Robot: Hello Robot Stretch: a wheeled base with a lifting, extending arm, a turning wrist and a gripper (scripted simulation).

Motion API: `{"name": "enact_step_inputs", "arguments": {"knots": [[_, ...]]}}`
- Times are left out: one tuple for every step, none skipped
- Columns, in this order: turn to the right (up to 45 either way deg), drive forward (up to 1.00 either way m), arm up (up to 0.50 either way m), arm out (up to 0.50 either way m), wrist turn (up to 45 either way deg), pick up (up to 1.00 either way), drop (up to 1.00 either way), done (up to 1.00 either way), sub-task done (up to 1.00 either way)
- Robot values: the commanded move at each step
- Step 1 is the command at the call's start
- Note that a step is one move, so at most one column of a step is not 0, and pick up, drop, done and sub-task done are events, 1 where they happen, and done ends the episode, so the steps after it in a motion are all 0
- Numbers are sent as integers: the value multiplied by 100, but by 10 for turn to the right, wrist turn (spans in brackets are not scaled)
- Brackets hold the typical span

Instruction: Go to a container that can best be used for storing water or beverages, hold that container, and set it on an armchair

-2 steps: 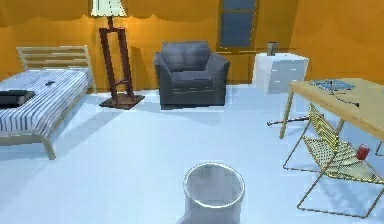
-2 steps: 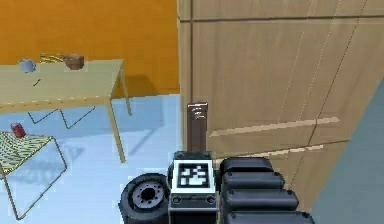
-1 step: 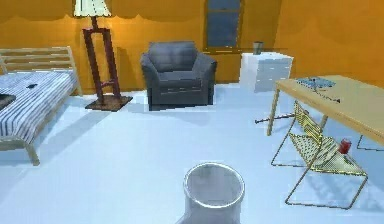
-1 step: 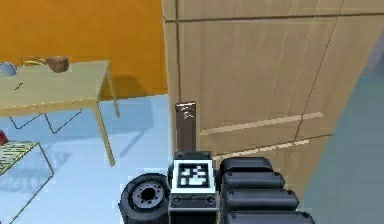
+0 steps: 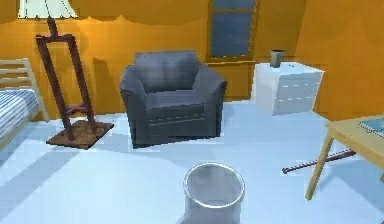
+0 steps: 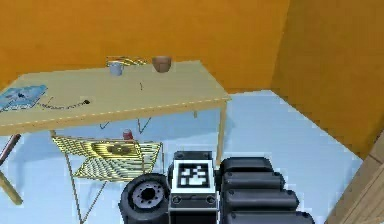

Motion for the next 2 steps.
{"name": "enact_step_inputs", "arguments": {"knots": [[0, 100, 0, 0, 0, 0, 0, 0, 0], [0, 55, 0, 0, 0, 0, 0, 0, 0]]}}
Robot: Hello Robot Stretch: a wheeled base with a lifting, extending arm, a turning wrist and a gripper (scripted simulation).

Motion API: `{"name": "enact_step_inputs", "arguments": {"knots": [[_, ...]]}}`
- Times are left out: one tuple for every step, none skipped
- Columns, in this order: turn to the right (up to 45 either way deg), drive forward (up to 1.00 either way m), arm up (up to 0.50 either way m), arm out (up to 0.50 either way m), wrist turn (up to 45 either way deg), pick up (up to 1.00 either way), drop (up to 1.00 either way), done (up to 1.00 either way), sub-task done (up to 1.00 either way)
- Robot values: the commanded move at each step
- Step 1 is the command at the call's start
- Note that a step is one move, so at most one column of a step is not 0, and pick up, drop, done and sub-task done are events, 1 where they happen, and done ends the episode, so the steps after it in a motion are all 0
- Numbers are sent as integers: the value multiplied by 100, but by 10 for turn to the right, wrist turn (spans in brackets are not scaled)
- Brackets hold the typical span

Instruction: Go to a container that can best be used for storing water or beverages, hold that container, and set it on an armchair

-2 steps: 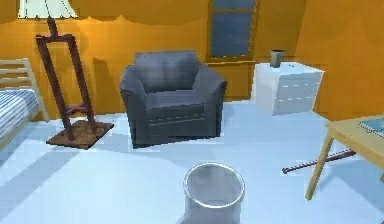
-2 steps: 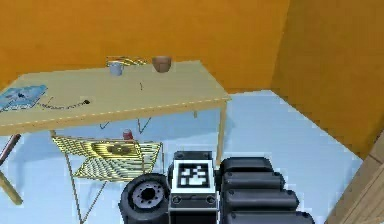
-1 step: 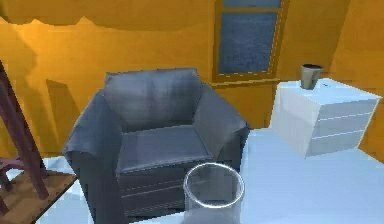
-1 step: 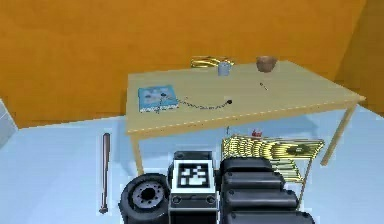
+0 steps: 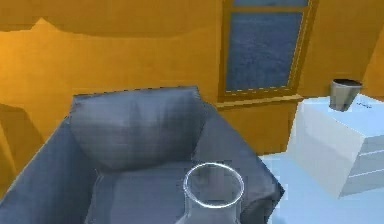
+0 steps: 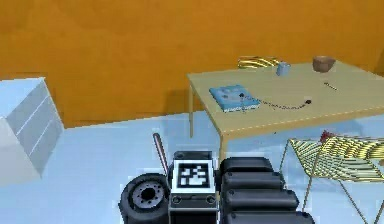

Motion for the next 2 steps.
{"name": "enact_step_inputs", "arguments": {"knots": [[-450, 0, 0, 0, 0, 0, 0, 0, 0], [-450, 0, 0, 0, 0, 0, 0, 0, 0]]}}
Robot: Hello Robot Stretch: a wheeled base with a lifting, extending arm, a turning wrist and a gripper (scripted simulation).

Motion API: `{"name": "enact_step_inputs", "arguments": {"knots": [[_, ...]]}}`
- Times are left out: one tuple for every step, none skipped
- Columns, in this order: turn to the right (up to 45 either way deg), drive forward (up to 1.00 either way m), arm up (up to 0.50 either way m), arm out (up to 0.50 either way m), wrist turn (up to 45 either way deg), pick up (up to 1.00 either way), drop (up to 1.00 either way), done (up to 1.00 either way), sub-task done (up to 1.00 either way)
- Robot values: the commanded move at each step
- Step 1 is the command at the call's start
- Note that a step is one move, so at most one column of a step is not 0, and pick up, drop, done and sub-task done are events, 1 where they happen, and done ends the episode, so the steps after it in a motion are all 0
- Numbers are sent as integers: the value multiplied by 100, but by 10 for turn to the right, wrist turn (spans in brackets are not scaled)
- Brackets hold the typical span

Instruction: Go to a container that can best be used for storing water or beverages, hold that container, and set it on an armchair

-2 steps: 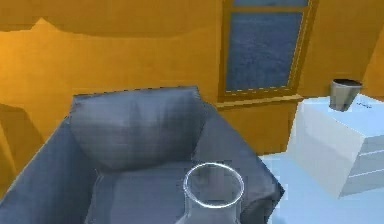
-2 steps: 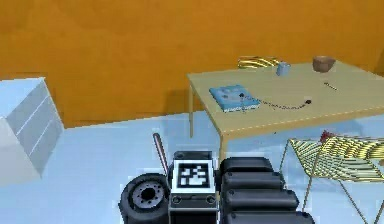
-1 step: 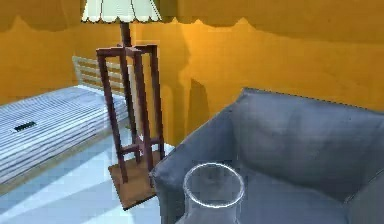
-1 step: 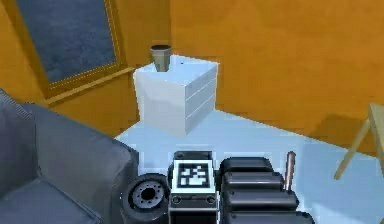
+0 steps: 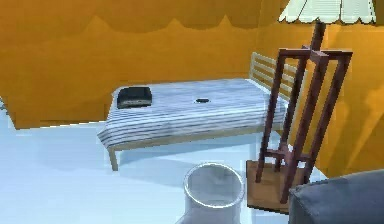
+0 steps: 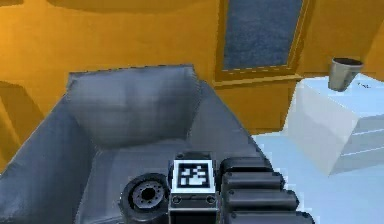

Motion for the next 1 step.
{"name": "enact_step_inputs", "arguments": {"knots": [[-150, 0, 0, 0, 0, 0, 0, 0, 0]]}}
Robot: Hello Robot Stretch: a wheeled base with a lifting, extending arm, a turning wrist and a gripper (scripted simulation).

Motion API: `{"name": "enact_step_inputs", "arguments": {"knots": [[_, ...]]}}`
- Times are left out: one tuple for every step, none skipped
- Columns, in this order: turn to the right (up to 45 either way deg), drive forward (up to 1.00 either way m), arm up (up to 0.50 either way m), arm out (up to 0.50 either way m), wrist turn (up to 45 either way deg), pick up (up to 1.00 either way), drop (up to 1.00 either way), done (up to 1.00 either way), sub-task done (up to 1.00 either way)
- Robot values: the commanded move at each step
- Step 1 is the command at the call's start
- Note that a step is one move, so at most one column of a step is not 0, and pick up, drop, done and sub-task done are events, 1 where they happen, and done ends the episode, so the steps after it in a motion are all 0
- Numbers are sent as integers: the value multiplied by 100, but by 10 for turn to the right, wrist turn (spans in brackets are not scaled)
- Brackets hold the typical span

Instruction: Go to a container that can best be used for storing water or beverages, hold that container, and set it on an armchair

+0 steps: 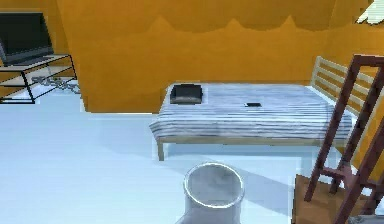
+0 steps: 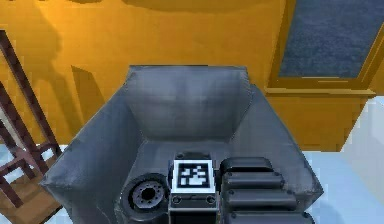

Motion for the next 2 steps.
{"name": "enact_step_inputs", "arguments": {"knots": [[0, 0, 0, 48, 0, 0, 0, 0, 0], [0, 0, 0, 0, 450, 0, 0, 0, 0]]}}
